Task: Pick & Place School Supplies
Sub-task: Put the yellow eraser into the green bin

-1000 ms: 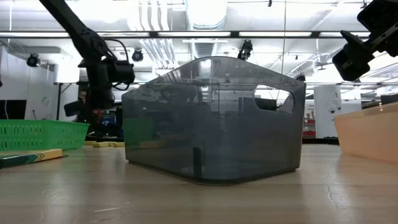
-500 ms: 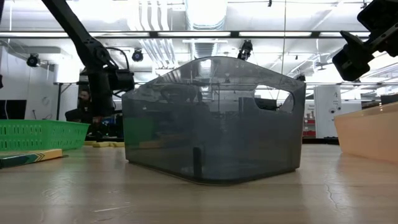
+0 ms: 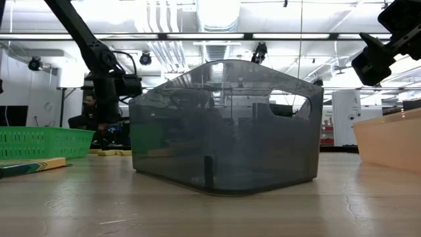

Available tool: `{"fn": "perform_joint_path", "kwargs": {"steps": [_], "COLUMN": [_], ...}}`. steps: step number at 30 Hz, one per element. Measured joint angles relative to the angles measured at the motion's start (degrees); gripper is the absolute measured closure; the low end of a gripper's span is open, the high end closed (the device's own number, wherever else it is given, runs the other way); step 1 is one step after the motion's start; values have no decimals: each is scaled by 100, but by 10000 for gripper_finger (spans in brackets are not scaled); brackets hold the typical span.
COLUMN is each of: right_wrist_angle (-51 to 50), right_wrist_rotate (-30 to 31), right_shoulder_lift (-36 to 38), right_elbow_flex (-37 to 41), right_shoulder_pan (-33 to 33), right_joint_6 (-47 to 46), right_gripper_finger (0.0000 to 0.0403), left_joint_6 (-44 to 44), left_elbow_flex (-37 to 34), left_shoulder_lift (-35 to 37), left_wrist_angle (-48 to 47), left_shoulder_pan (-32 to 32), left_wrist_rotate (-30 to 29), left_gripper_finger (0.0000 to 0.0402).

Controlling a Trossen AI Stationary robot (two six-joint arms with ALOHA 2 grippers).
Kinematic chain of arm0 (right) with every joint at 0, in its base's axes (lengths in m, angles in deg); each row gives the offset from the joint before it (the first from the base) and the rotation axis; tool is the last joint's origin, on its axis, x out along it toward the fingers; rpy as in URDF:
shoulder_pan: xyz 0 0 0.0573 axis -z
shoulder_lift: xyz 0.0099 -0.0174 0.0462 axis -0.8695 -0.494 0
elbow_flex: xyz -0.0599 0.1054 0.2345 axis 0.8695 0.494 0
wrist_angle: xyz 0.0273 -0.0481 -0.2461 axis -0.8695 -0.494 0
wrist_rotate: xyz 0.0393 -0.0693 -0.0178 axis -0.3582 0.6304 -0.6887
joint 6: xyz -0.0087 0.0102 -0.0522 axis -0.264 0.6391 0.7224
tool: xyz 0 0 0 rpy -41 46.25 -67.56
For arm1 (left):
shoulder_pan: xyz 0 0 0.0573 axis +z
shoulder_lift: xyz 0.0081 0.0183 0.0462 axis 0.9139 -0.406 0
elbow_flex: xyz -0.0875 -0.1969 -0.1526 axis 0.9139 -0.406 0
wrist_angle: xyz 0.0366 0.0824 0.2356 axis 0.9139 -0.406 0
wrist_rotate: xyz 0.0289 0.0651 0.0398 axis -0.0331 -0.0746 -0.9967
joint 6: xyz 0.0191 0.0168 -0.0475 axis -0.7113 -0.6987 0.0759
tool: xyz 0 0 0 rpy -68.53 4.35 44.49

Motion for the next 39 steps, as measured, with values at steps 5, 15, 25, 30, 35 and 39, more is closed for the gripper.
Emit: {"fn": "perform_joint_path", "kwargs": {"steps": [5, 15, 25, 30, 35, 39], "right_wrist_angle": [1, 1, 2, 2, 0, 1], "right_wrist_rotate": [1, 2, 1, 2, 2, 0], "right_shoulder_lift": [0, 2, 2, 2, 2, 2], "right_elbow_flex": [0, 0, 0, 0, 0, 0], "right_shoulder_pan": [2, 1, 0, 2, 2, 1], "right_joint_6": [0, 0, 0, 0, 0, 0], "right_gripper_finger": [141, 139, 140, 145, 140, 135], "left_joint_6": [68, 119, -123, -378, -892, -1193], "left_elbow_flex": [-2, -3, -4, 26, 224, 447], "left_shoulder_lift": [-2, -7, -7, -5, -4, 17], "left_wrist_angle": [-78, -174, -172, -169, -152, -178], "left_shoulder_pan": [2, 2, 0, 0, -12, -9], "left_wrist_rotate": [9, 49, 106, 158, 359, 363], "left_gripper_finger": [200, 260, 312, 310, 310, 310]}}
